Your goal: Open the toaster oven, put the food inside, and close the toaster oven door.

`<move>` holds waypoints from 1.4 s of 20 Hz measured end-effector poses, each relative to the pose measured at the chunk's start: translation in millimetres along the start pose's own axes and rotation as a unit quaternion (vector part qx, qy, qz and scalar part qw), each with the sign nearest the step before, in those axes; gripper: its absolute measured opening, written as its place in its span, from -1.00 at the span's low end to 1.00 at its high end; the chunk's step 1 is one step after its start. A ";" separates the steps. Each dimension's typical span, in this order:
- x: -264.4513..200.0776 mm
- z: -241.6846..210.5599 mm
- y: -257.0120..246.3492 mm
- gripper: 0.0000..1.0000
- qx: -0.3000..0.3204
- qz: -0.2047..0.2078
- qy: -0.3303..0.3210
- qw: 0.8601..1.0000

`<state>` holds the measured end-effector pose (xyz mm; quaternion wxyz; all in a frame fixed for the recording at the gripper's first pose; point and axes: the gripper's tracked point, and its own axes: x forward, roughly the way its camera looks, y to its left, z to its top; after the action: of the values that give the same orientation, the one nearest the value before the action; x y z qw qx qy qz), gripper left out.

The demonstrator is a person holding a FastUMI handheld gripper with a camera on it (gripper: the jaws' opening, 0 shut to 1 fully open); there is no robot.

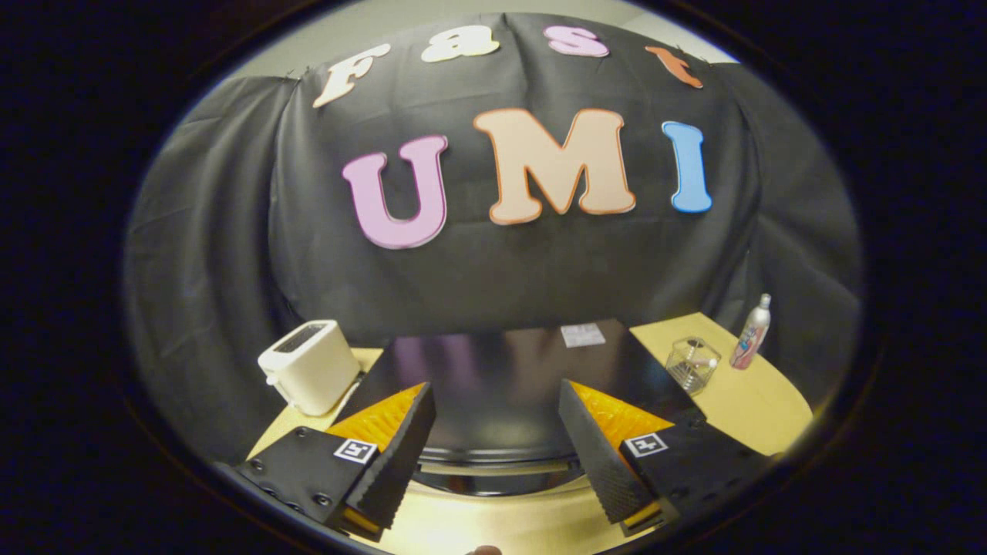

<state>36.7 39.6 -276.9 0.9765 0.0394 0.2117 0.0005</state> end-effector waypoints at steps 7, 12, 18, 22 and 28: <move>-10.0 -28.0 -3.2 1.00 -0.021 -0.020 0.008 1.000; -35.5 -39.8 -2.2 1.00 -0.022 -0.017 0.006 1.000; -72.4 -68.1 -8.0 1.00 -0.022 -0.025 0.026 0.999; -99.7 -96.9 -10.8 1.00 -0.026 -0.026 0.050 0.998; -119.1 -131.3 -15.7 1.00 -0.027 -0.029 0.081 0.996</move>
<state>-126.2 32.0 -348.0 0.9564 0.0064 0.2914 -0.0184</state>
